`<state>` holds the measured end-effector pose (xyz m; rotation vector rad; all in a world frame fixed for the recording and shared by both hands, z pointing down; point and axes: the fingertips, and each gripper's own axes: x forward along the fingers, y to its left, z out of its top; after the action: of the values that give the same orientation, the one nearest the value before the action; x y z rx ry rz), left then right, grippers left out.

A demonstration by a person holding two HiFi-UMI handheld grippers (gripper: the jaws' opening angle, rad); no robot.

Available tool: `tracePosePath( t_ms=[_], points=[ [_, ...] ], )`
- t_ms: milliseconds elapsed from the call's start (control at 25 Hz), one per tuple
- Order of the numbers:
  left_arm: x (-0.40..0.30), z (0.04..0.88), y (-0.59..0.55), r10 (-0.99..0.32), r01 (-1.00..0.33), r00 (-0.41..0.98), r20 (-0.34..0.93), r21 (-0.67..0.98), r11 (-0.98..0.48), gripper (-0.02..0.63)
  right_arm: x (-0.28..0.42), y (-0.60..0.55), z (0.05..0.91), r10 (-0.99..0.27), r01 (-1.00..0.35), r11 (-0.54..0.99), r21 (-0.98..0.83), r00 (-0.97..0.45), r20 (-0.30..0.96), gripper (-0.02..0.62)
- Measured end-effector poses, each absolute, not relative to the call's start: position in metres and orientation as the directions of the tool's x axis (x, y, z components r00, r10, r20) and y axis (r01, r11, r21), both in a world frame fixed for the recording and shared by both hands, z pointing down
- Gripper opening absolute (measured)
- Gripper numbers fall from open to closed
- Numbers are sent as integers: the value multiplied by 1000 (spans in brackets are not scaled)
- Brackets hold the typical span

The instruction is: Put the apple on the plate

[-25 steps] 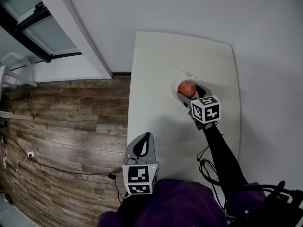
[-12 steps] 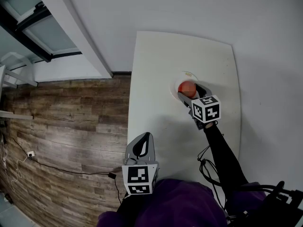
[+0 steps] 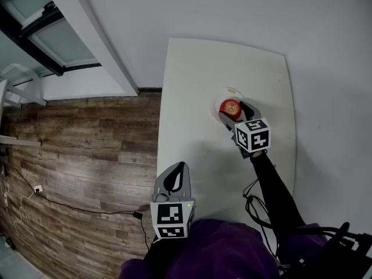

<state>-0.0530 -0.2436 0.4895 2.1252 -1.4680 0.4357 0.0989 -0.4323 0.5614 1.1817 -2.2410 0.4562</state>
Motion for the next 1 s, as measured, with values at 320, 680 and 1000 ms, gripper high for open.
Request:
tracePosePath(
  t_ms=[320,680,1000],
  points=[
    [-52,487,-244,-769,-932,360,528,231,-278,5,98,-433,555,-651,-825,565,-26,-465,600,359],
    [-47,484,-242,-771,-927,375,515,233,-295,5,96,-426,546,-653,-814,581,-14,-477,588,359],
    [-46,477,-239,-782,-927,372,500,235,-291,5,101,-416,530,-670,-814,581,-1,-479,567,357]
  ],
)
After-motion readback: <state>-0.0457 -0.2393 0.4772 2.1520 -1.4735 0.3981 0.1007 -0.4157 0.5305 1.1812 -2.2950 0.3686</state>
